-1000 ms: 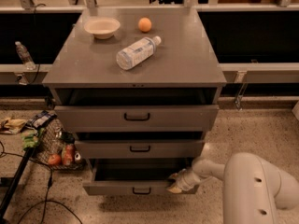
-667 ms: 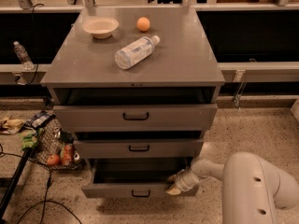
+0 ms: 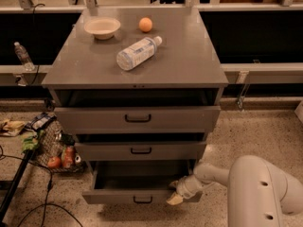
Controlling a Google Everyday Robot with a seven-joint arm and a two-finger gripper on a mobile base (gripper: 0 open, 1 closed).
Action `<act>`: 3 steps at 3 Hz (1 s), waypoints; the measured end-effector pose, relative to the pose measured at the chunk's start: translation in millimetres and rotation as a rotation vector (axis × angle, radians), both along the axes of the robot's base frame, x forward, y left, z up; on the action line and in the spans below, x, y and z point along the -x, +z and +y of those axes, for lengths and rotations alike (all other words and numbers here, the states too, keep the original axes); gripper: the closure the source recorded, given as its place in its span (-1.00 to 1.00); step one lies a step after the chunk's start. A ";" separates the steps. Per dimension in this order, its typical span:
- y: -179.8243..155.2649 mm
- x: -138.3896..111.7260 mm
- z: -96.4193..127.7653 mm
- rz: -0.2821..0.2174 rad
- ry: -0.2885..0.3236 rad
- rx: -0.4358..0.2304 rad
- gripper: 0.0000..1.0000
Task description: Open bottom drawer
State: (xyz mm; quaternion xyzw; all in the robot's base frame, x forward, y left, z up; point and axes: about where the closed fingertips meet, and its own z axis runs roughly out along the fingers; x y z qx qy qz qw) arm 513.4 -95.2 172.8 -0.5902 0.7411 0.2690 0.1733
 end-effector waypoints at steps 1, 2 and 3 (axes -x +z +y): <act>0.0 0.0 0.0 0.000 0.000 0.000 -0.45; 1.3 33.9 11.7 0.084 0.033 -0.059 0.14; 1.4 33.7 11.7 0.084 0.033 -0.059 0.62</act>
Offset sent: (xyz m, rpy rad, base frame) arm -0.0823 0.0248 0.0087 0.1469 0.2086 0.0819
